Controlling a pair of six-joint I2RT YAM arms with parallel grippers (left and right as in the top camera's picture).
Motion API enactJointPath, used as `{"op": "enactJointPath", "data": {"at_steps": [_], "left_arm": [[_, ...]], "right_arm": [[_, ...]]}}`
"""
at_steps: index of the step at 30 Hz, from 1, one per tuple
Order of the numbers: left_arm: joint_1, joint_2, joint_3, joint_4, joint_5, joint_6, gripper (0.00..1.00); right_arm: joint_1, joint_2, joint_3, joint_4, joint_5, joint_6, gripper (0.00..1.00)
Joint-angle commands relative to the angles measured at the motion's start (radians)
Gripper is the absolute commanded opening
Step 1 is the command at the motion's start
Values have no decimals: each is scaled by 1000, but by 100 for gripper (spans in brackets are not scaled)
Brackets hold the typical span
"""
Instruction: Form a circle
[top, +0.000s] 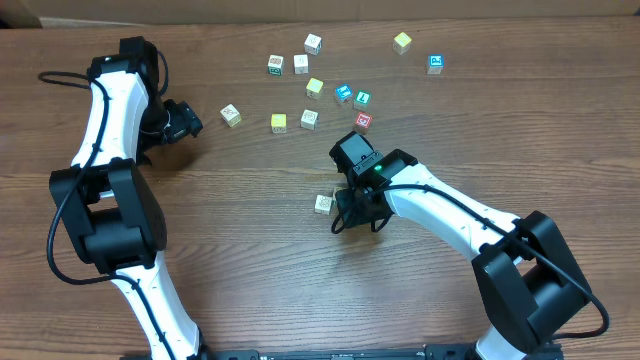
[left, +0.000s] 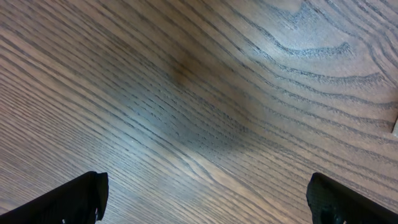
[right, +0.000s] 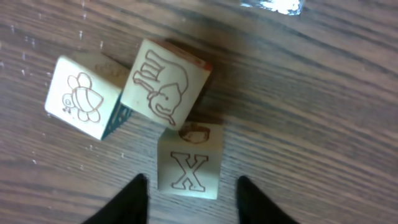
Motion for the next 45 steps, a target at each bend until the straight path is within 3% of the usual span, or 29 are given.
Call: {"op": "enactJointPath", "data": {"at_steps": [1,7,45], "left_arm": [[-6,13,-4,0,2,-21,100],[-6,13,-4,0,2,-21,100],[-6,13,-4,0,2,-21,100]], "right_arm": [[3,3,-5,4,-8,2,35],[3,3,-6,5,-31,6,41],[3,3,-34,53,-1,28,40]]}}
